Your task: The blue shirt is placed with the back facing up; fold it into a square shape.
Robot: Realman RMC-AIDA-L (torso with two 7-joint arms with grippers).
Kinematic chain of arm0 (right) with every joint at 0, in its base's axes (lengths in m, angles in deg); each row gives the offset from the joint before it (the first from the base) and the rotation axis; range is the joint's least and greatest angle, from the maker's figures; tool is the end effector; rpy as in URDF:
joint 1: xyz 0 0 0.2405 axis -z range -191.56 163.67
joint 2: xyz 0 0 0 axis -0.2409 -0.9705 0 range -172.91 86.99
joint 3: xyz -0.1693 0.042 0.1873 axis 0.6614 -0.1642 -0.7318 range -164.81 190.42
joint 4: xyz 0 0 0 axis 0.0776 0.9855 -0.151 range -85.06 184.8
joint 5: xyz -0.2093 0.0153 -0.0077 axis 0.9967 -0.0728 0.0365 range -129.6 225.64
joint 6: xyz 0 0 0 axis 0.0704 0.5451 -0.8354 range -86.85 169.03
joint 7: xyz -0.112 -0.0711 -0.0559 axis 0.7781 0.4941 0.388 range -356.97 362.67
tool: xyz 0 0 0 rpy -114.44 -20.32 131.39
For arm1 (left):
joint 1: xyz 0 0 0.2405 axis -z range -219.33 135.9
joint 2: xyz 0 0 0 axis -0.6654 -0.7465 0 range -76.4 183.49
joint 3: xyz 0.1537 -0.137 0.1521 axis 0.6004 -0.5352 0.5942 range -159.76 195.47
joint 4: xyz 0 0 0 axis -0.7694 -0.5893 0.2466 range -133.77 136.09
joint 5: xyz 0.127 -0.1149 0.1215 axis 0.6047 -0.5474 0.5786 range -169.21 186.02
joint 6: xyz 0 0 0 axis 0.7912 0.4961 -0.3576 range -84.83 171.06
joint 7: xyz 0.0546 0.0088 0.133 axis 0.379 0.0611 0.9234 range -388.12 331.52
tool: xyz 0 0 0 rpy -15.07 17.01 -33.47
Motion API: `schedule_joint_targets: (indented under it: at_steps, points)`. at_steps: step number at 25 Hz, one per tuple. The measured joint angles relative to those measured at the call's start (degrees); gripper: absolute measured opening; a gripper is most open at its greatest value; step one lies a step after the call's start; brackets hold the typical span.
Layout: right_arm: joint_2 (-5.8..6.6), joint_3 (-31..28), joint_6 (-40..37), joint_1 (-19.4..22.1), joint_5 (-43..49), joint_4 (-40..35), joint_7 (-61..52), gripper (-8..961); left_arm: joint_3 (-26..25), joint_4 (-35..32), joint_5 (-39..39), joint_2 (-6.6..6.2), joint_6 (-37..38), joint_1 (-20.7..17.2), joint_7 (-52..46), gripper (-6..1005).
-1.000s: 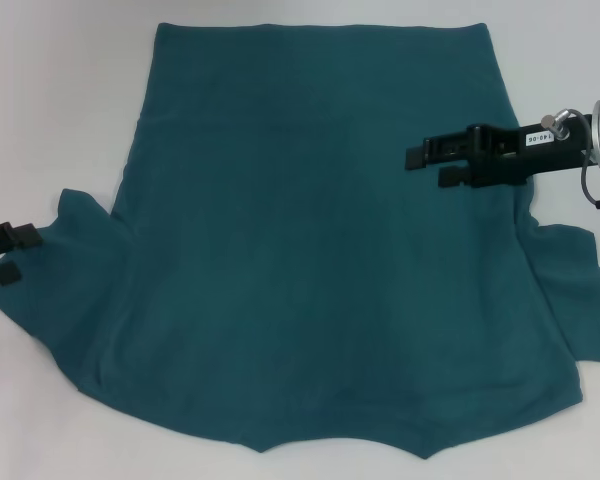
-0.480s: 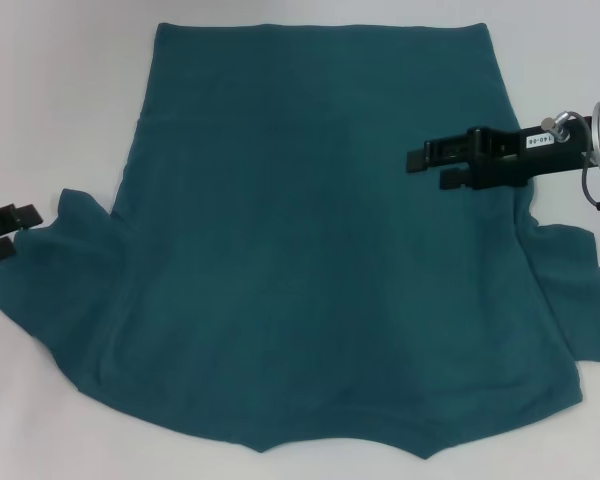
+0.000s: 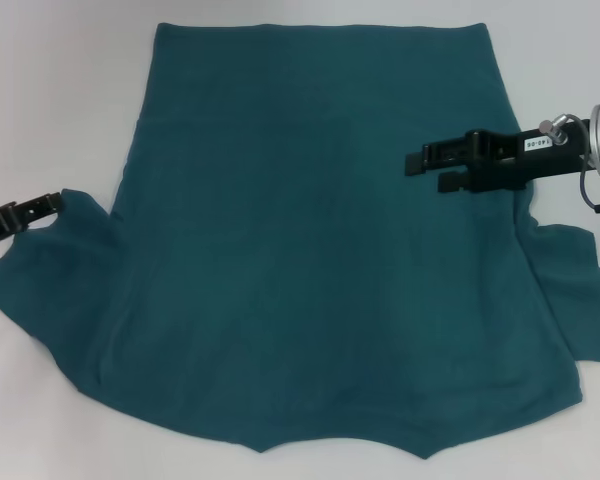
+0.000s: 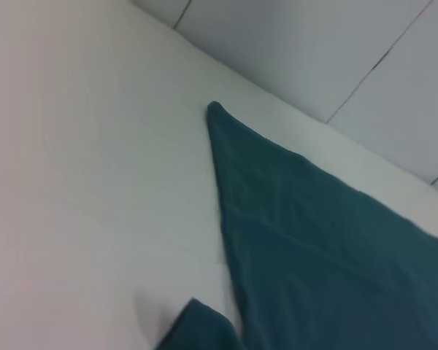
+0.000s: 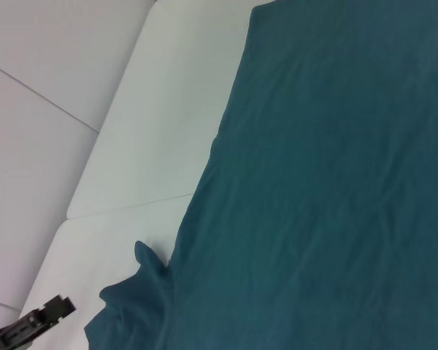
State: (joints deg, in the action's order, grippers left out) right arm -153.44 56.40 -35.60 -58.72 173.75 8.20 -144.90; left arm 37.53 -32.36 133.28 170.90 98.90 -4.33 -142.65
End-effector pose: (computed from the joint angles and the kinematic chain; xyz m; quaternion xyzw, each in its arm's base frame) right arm 0.2189 0.4309 0.0632 -0.7684 0.5940 0.1793 0.1564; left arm -0.3250 0.4082 0.0518 -0.7027 -0.5570 -0.2606 0.3577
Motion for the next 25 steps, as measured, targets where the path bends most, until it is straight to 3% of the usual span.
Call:
schedule_joint_targets:
  at_steps: [3,7,25]
  points:
    - [0.0,0.0,0.0,0.1,0.0,0.0,0.0,745,1.7,0.7,0.4,0.86,-6.1,0.9,2.8,735]
    - [0.0,0.0,0.2,0.1,0.6,0.0,-0.1,745,6.1,1.6,0.5,0.96,-13.5,1.4,3.2,735]
    - [0.0,-0.2,0.9,-0.4,1.5,1.1,-0.2,745,8.9,7.2,0.6,0.83,-26.6,4.2,3.5,734]
